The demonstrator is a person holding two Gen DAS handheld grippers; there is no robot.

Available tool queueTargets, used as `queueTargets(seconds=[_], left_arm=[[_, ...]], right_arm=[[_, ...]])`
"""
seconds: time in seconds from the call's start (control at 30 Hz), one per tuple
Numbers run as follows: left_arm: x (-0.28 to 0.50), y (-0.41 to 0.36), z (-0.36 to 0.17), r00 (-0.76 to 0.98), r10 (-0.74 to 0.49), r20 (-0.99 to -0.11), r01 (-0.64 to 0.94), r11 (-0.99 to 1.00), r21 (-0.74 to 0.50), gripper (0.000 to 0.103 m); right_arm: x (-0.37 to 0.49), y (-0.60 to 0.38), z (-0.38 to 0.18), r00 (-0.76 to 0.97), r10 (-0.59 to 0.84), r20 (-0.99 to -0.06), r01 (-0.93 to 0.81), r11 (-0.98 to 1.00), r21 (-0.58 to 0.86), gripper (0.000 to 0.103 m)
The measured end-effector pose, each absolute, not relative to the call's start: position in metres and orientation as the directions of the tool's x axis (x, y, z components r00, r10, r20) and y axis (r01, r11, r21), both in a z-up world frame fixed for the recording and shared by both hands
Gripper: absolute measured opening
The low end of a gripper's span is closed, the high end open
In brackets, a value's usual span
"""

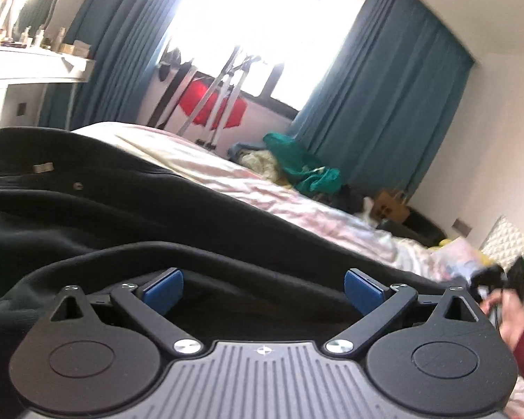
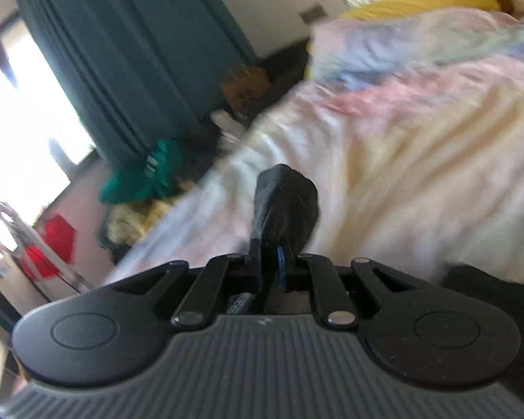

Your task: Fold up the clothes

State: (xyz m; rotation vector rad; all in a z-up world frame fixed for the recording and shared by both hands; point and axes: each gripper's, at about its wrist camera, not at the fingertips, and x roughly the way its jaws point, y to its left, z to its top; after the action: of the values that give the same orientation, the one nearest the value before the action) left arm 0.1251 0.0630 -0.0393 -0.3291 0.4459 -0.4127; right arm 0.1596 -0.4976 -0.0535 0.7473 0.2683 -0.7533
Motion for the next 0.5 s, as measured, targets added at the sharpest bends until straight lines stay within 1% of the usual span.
queueTargets(seconds=[0.07, 0.13, 0.23, 0.3, 0.5], left_arm=[[0.118, 0.064, -0.036, 0.829, -0.425, -0.365, 0.297, 0.886, -0.357, 0.101], [0.113, 0.062, -0.036, 0.823, -0.418, -0.385, 0.296, 0.894, -0.338, 0.101], [0.111, 0.056, -0.036, 0.817, -0.418, -0.398, 0.302, 0.897, -0.322, 0.101], [0.110, 0.050, -0.034, 0.814, -0.420, -0.402, 0.314, 0.900, -0.303, 0.101], [0.084, 0.027, -0.028, 0.824, -0.430, -0.370, 0.367, 0.901, -0.231, 0.101]], right_arm=[[0.144, -0.501, -0.082, 0.682, -0.510, -0.524, 0.731, 0.463, 0.501, 0.012], [0.133, -0.506, -0.108, 0.673, -0.465, -0.575, 0.739, 0.416, 0.530, 0.013], [0.125, -0.509, -0.119, 0.687, -0.391, -0.613, 0.727, 0.373, 0.577, 0.016], [0.110, -0.496, -0.107, 0.687, -0.411, -0.600, 0.727, 0.402, 0.557, 0.016], [0.066, -0.458, -0.070, 0.682, -0.473, -0.558, 0.730, 0.475, 0.490, 0.017]])
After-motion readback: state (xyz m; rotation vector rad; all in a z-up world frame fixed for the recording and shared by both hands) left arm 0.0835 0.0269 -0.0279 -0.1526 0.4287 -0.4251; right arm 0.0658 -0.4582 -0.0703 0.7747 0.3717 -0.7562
